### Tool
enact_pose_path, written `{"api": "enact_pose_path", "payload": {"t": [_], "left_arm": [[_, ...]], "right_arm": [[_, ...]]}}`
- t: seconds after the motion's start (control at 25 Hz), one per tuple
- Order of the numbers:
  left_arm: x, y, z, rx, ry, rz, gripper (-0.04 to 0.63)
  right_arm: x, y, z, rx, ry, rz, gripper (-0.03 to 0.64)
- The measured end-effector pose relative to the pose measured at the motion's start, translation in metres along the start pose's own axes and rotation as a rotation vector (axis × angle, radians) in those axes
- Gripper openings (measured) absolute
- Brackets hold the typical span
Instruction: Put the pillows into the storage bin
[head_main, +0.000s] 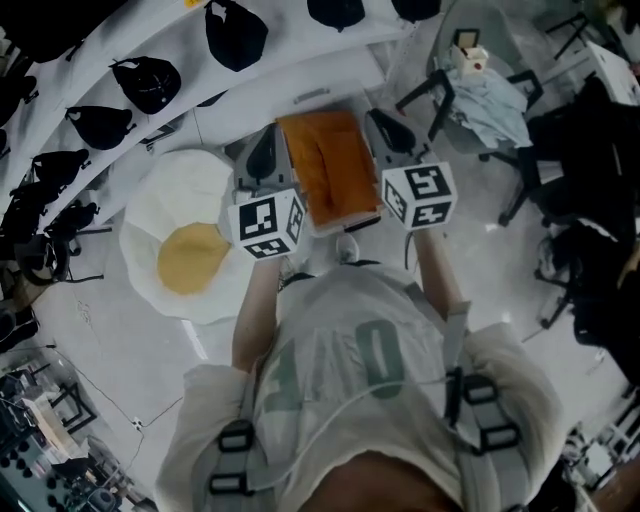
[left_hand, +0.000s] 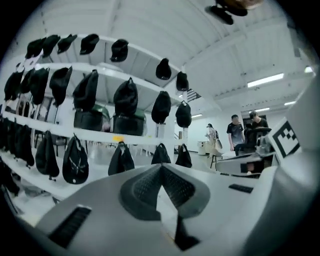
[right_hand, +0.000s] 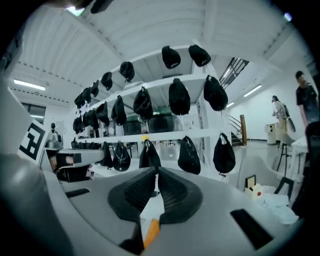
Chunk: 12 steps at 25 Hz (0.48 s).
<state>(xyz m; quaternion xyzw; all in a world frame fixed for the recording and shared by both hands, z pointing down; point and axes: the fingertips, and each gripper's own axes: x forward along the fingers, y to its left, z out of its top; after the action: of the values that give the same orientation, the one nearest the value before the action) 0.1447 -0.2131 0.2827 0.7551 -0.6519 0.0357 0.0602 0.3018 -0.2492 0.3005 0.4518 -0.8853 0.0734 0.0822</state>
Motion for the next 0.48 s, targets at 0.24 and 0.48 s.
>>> {"api": "enact_pose_path", "payload": {"t": [0.24, 0.48], "left_arm": [[-0.044, -0.002, 0.041, 0.101, -0.107, 0.061, 0.008], [-0.060, 0.001, 0.043, 0.114, -0.120, 0.087, 0.008]], "right_arm": [[-0.022, 0.050, 0.050, -0.069, -0.162, 0.046, 0.009], [-0.031, 0.083, 0.059, -0.079, -0.206, 0.113, 0.009]]}}
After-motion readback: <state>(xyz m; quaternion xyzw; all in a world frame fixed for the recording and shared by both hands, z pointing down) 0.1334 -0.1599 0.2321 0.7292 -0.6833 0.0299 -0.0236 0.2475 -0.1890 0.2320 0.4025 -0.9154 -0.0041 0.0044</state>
